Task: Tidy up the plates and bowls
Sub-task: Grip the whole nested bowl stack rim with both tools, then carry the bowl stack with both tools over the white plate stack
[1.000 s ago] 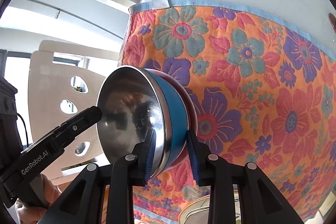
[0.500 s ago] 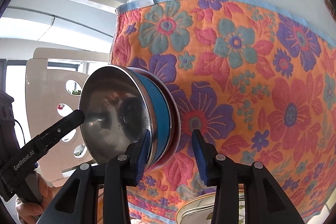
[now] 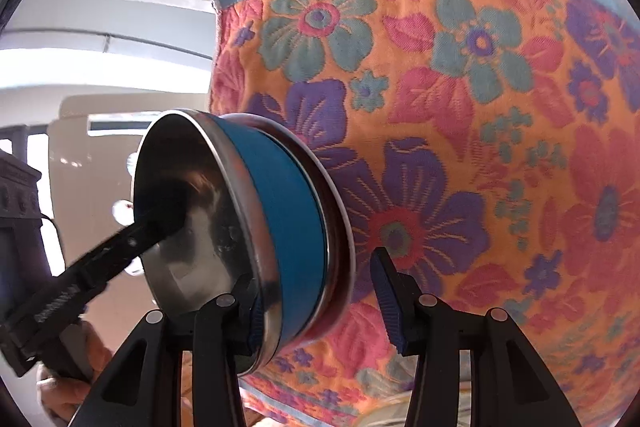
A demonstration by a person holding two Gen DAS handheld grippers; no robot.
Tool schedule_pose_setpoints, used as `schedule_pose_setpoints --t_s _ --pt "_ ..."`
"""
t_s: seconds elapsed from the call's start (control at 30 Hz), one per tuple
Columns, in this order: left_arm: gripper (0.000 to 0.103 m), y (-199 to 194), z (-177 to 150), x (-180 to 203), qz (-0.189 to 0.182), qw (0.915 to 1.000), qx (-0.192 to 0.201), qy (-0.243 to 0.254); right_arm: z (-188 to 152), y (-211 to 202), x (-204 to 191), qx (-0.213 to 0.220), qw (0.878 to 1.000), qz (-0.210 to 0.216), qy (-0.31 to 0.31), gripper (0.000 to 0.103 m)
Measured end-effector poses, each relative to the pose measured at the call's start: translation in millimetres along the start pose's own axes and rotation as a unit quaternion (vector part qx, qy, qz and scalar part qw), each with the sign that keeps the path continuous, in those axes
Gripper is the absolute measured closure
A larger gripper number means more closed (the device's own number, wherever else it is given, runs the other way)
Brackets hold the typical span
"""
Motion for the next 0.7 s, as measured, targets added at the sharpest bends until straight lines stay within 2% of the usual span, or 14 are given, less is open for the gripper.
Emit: schedule_pose_setpoints --t_s 0.13,0.2,0.33,0.43,0.57,0.7 --pt "0.077 8.6 -2.4 -1.4 -0.013 0.9999 -0.004 -0.002 -0.8 7.3 0.9 -0.006 0.999 0.045 0.01 0.062" --pt "0.077 8.7 -1.6 -0.7 -0.012 0.9999 0.0 0.003 0.2 8.0 1.7 0.0 0.999 0.048 0.008 0.062" --pt "0.077 8.2 -0.8 0.8 -0.014 0.9997 0.004 0.019 0.1 7.5 3.1 0.004 0.999 0.049 -0.002 0.063" --pt "0.078 6.0 -0.4 0.6 -0.022 0.9994 0.011 0.025 -3.2 0.5 -1.2 0.004 0.999 0.031 -0.03 0.064" --pt "0.078 -0.2 -1.2 2.5 -0.014 0.9988 0.02 0.042 -0.5 -4.3 -13.2 0.013 0.998 0.011 -0.06 0.064" --pt "0.078 -7.8 -0.8 3.9 -0.02 0.9989 0.024 0.034 2.5 -7.1 -20.0 0.016 0.998 0.007 -0.06 0.064"
Point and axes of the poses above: each gripper's, at about its wrist camera, not at the fingertips, and y roughly the way its jaws point, x to its right, z to its top, the point moved 10 cm from there along y, roughly the way its jaws point, and after that the axes turned 6 degrees about y, right-handed, at the moved point
